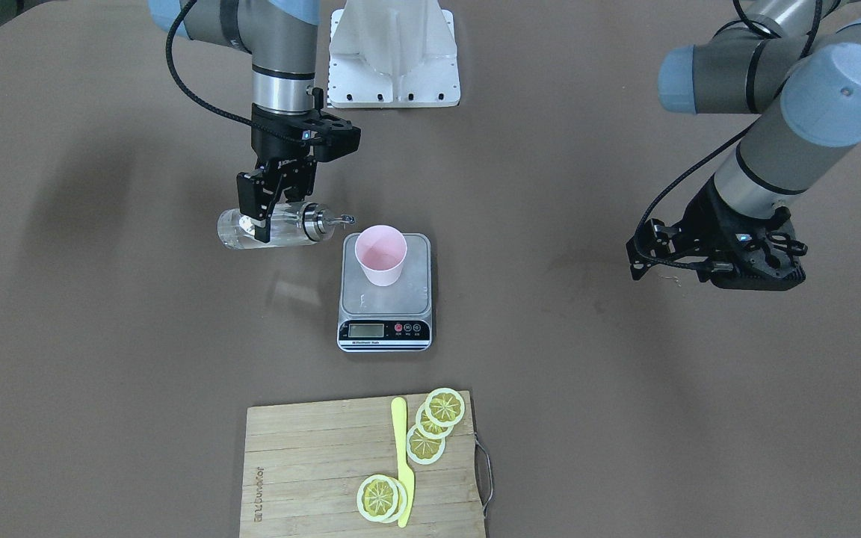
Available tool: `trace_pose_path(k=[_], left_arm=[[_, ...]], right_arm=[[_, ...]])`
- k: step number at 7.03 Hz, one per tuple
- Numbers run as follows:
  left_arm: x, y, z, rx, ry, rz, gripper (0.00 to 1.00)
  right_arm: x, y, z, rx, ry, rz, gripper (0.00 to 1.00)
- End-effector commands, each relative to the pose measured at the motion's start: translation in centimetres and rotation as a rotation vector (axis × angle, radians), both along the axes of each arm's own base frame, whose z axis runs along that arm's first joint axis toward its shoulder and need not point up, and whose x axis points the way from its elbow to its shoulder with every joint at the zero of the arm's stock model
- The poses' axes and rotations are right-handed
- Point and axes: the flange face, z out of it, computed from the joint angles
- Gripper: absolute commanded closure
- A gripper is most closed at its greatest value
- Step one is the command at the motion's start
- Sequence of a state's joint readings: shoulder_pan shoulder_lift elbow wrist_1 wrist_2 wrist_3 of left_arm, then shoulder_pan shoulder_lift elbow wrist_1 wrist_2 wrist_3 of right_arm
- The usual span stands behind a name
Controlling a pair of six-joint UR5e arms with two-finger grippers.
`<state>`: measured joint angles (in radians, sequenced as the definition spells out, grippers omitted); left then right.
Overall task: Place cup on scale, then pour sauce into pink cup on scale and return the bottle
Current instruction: 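Tilt the bottle spout over the pink cup with the right gripper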
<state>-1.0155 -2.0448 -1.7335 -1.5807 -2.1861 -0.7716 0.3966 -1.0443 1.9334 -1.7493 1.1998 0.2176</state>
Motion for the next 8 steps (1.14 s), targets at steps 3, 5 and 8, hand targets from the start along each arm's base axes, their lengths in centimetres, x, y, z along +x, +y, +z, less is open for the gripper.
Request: trace_pose_path(k=[3, 5, 8], left_arm=[[0.07, 0.0, 0.18, 0.0, -0.004, -0.001, 0.03], [0.04, 0.04, 0.21, 0.0, -0.004, -0.001, 0.03], [0.03, 0.22, 0.86, -0.006, -0.01, -0.001, 0.03]], right_arm=[[-0.6, -0.6, -1.63, 0.0, 0.141, -0.064, 1.0], [-0.54, -1.03, -1.81, -0.008, 0.181, -0.081, 1.0], [-1.0, -1.15, -2.29, -0.047, 0.27, -0.085, 1.0]])
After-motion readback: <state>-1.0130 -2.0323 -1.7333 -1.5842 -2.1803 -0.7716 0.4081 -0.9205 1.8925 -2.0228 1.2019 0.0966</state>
